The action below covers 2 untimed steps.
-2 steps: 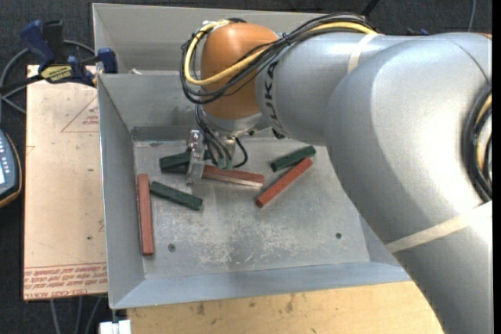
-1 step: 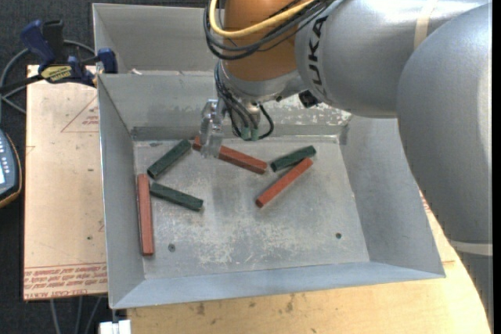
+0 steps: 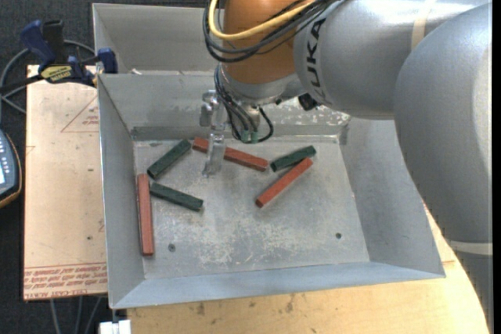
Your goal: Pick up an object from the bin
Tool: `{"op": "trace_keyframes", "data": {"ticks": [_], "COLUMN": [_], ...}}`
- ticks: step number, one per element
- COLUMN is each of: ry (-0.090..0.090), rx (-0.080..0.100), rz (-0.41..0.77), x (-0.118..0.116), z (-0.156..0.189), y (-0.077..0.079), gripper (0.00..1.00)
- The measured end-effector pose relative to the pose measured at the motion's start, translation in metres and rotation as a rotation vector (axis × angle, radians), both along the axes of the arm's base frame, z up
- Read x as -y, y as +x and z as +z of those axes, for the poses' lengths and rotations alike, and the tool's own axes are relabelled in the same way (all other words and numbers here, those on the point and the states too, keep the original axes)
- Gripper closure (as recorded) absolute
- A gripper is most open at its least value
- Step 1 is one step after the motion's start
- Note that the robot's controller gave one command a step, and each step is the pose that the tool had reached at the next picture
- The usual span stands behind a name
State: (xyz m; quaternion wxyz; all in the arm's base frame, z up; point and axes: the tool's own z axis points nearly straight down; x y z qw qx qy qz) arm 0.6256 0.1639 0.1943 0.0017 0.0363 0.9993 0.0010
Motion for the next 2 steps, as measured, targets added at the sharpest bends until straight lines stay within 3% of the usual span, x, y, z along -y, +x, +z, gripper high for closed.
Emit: {"op": "trace_keyframes", "data": {"ticks": [1,2], "ry": [0.0,0.003], "rx": [-0.005,0.003], "rz": [-0.309,-0.309], "x": [-0.032,-0.0321], "z": [-0.12,-0.1154], "y": [-0.0121,-0.0095], "gripper": [0.0,1.0]}}
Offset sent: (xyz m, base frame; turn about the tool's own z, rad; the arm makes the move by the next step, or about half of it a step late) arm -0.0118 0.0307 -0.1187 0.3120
